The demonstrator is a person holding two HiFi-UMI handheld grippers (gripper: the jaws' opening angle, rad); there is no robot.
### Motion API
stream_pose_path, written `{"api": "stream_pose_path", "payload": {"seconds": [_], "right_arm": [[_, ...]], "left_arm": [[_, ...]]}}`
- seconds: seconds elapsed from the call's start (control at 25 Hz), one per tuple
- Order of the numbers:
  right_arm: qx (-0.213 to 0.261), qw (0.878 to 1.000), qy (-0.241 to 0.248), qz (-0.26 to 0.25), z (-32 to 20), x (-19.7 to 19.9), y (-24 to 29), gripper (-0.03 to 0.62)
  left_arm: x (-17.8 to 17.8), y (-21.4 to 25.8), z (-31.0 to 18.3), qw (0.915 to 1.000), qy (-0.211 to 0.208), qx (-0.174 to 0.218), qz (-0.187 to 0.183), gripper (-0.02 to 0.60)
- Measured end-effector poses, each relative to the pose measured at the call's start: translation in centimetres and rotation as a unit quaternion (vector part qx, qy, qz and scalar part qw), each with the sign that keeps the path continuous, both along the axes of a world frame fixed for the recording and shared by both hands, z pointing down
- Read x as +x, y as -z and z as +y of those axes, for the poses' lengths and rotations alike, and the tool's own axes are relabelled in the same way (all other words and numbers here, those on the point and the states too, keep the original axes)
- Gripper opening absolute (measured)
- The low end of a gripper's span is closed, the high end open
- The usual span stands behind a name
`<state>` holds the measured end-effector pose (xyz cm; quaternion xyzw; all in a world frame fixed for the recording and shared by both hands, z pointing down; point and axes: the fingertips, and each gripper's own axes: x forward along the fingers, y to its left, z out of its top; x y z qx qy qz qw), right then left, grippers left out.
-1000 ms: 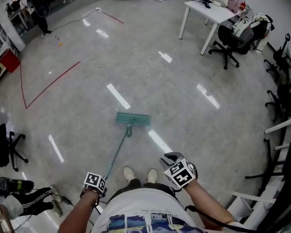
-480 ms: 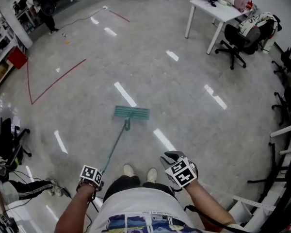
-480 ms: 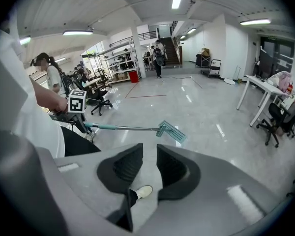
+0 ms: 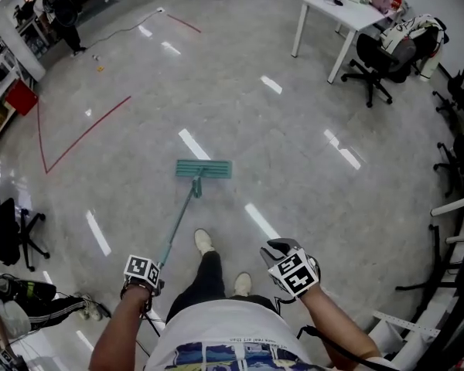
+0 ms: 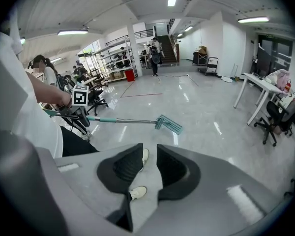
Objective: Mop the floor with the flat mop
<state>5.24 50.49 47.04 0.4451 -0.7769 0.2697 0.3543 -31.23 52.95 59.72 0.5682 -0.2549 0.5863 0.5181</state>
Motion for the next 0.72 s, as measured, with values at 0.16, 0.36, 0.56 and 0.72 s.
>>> {"api": "stream_pose_path", "payload": {"seconds": [0.16, 0.36, 0.56, 0.72], "right_arm": [[-0.008, 1.000, -0.006, 0.006, -3.4, 0.3, 0.4, 0.098], [0.004, 1.000, -0.002, 0.019, -9.9, -0.7, 1.8, 0.103], [0.020, 1.000, -0.006, 0.022, -16.9, -1.9, 2.5, 0.103], [0.020, 1.000, 0.013, 0.019, -20.9, -4.0, 2.8, 0.103]], "left_arm": [[0.4, -1.5, -3.5, 0.9998, -0.015, -0.013, 0.000, 0.044], [0.5, -2.1, -8.4, 0.9989, -0.040, -0.024, 0.002, 0.044], [0.7, -2.6, -12.6, 0.9983, -0.048, -0.028, 0.014, 0.044], [0.8, -3.0, -15.2, 0.9984, -0.046, -0.030, 0.013, 0.044]]}}
